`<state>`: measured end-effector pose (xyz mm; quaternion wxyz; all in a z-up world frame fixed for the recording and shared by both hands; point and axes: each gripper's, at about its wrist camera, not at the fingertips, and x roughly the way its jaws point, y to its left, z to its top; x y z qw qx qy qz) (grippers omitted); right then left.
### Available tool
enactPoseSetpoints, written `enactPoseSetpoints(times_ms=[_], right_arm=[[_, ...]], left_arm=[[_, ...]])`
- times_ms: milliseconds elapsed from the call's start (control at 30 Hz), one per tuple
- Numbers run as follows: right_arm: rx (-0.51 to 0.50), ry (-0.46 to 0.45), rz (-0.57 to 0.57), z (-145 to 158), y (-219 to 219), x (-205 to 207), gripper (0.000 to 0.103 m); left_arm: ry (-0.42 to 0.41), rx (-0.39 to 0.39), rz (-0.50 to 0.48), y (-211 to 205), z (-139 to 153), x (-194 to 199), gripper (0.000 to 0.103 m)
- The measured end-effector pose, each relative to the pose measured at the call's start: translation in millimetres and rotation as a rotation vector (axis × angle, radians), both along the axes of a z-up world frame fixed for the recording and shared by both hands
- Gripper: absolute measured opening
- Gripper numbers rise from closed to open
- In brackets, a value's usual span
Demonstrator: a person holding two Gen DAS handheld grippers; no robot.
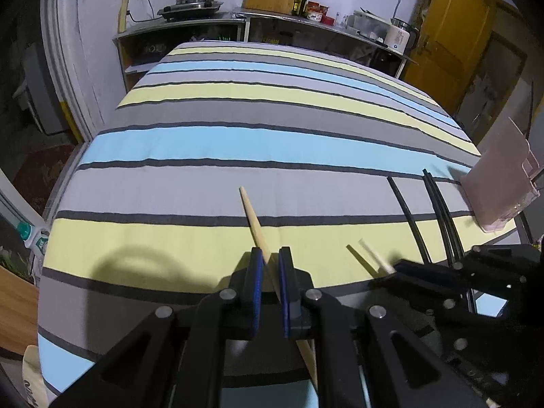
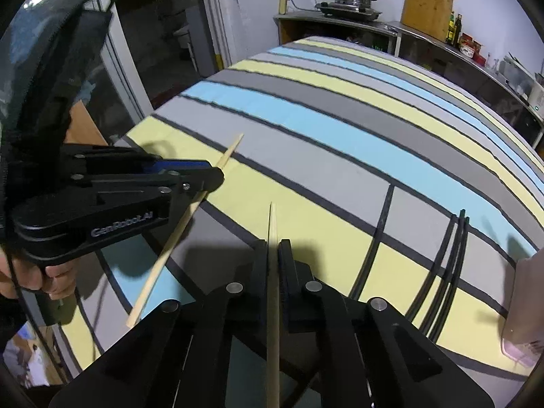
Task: Organize utensils
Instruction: 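Close the right tool on a wooden chopstick while the left tool grasps another, then lift the wooden chopsticks with both tools and carry them over the pink basket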
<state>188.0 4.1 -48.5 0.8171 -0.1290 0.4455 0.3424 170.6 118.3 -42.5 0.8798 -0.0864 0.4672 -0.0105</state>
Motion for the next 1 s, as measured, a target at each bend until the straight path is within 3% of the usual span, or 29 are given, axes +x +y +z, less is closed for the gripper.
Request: enactPoseSetpoints(times_ms=[367,600,733,1000], right_arm=[[0.067,-0.038,-0.06,32,-27,2,0.007],[0.07,0.019,-0.082,18,-26,12,0.007],[0.055,0.038,-0.092,6,-27,17,0.007],[0.009,0.058,-0.099,-7,-21,27,0.007]], left_arm=[[-0.031,-0.018,-0.01,2,22,-8,0.006],[0.068,0.004,-0.029,-2,1,7,0.007],[0.056,0.058,-0.037,-8,3,12,0.02],[0.063,0.141,-0.087,-21,2,26,0.03]])
